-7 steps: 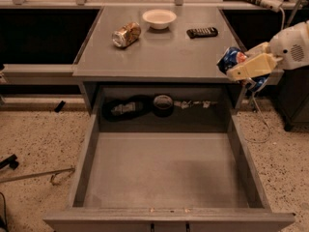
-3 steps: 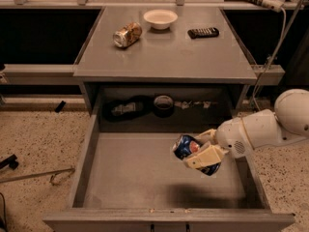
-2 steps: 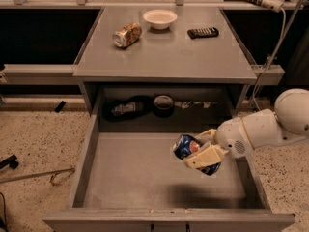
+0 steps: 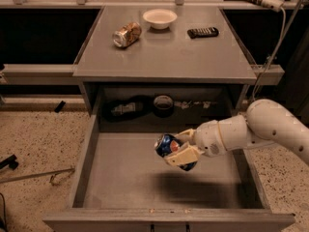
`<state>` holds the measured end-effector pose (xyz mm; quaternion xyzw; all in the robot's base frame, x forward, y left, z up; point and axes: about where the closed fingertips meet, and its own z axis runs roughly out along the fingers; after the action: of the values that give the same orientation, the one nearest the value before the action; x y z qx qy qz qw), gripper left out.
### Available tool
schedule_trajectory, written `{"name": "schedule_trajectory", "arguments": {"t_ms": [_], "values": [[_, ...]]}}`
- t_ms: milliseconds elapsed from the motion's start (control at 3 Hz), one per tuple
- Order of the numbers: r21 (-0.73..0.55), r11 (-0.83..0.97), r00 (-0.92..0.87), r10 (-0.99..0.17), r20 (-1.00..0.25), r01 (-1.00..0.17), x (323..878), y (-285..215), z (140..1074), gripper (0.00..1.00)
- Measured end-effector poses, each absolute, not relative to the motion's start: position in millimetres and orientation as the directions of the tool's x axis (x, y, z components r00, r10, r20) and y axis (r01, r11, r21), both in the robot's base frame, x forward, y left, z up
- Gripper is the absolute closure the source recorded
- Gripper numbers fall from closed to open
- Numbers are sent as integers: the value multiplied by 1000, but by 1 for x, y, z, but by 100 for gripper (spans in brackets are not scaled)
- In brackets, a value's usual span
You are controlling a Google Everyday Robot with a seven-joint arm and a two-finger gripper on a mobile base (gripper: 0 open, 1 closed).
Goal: Place pepsi can into top drawer
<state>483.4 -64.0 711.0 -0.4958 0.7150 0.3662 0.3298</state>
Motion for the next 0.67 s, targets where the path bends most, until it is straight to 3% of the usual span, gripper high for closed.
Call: {"name": "schedule_trajectory", "arguments": {"t_ms": [333,667], "values": [[114,262,-219,-419,-881,-958,526,-37,691,100],[114,262,-219,-419,-881,-958,526,-37,691,100]]}}
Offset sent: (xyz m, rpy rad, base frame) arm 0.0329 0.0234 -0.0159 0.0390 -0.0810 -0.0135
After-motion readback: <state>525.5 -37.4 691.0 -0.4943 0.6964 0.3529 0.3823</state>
